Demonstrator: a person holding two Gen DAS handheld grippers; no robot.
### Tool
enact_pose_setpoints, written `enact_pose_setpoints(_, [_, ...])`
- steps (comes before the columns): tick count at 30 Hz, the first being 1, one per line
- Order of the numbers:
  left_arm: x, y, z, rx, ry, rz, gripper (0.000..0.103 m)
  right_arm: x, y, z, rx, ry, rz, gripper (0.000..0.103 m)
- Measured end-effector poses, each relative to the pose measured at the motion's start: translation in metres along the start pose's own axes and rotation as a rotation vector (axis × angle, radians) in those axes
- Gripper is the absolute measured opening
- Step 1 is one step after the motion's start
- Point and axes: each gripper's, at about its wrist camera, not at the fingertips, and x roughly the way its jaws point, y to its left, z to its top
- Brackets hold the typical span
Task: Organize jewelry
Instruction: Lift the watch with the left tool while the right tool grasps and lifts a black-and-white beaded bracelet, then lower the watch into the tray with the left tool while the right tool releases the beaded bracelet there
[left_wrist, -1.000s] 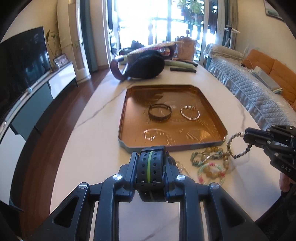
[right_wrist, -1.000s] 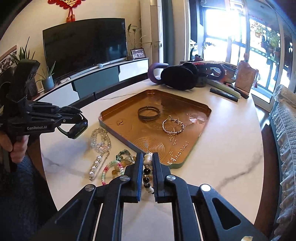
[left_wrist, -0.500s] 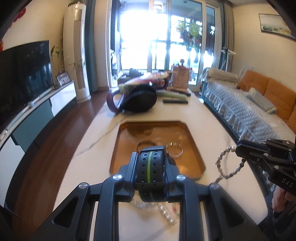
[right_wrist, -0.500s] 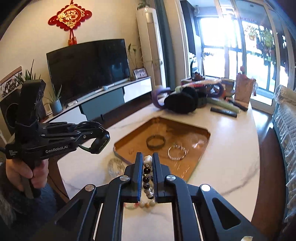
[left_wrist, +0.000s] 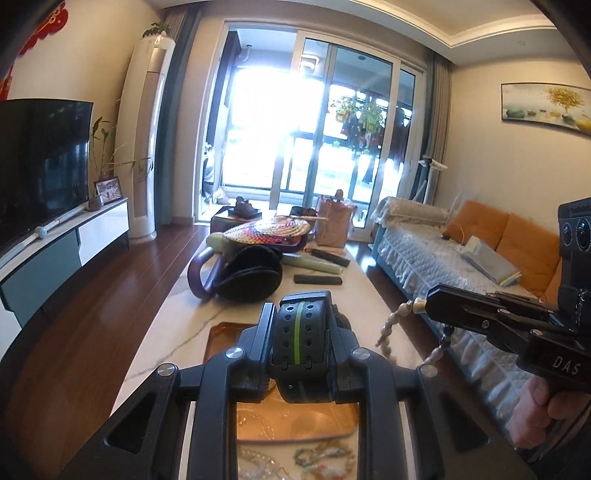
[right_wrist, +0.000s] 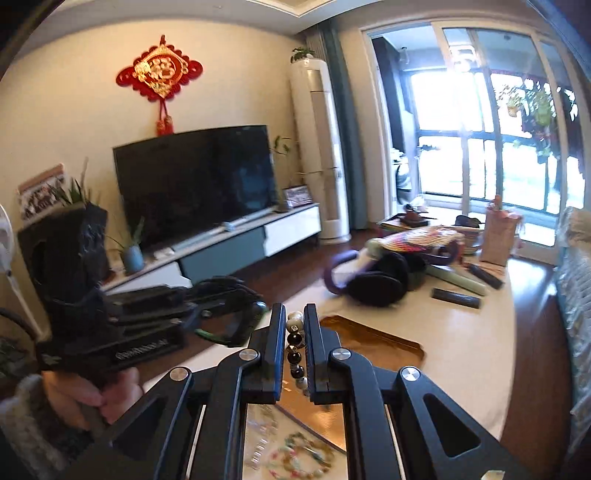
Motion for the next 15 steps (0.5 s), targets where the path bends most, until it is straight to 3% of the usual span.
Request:
enact_pose_setpoints(3, [0.024, 0.019, -0.010, -0.039, 0.059, -0.013, 0.024, 0.018, -0.010, -0.004, 0.048, 0.021, 0.009, 0.009])
enact_pose_setpoints(8, [0.067, 0.044, -0.046, -0.102, 0.206, -0.060, 0.024, 0.054, -0.037, -0.044, 0.116, 0.099, 0.005, 0.009])
enact_pose_setpoints(15, [0.117, 0.057, -0.097, -0.092, 0.391, -0.022, 0.024, 0.098, -0.073, -0.097, 0.167, 0.257, -0.041, 0.009])
